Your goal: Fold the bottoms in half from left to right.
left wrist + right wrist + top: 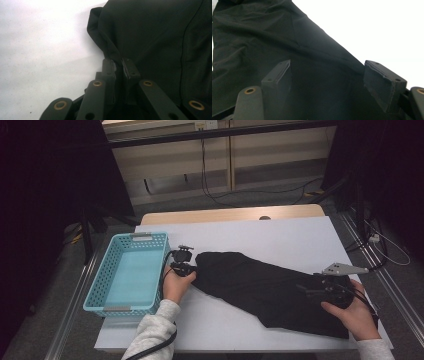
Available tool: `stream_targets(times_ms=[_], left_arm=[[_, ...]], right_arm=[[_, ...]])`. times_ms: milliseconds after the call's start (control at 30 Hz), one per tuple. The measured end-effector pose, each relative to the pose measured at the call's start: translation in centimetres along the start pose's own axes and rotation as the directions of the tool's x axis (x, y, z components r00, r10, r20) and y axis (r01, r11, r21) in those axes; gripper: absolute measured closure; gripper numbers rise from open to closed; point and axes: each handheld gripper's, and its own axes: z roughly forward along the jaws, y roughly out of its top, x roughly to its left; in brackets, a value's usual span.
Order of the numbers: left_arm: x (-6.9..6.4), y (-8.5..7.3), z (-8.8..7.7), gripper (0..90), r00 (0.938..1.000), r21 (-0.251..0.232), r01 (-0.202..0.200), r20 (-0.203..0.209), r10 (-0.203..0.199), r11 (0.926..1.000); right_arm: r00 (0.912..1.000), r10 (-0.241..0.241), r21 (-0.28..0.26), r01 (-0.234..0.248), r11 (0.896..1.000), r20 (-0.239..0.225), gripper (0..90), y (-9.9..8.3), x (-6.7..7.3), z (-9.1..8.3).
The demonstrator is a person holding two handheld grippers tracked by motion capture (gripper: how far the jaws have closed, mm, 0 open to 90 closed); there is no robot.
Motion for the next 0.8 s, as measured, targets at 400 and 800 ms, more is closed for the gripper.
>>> stream_targets(times_ms=[400,800], left_arm=[[0.4,1.4,-1.2,84.0,0.9983,0.034,0.048,0.030,-0.049,0.9983],[1.3,3.5,-4.1,84.3,0.9982,0.001,0.058,0.014,-0.058,0.9983]], right_arm=[[0.9998,-0.010,-0.003,0.010,1.000,-0.019,18.3,0.0,0.2,0.4],[0.9998,-0.008,-0.017,0.008,1.000,-0.018,14.9,-0.1,0.2,0.1]])
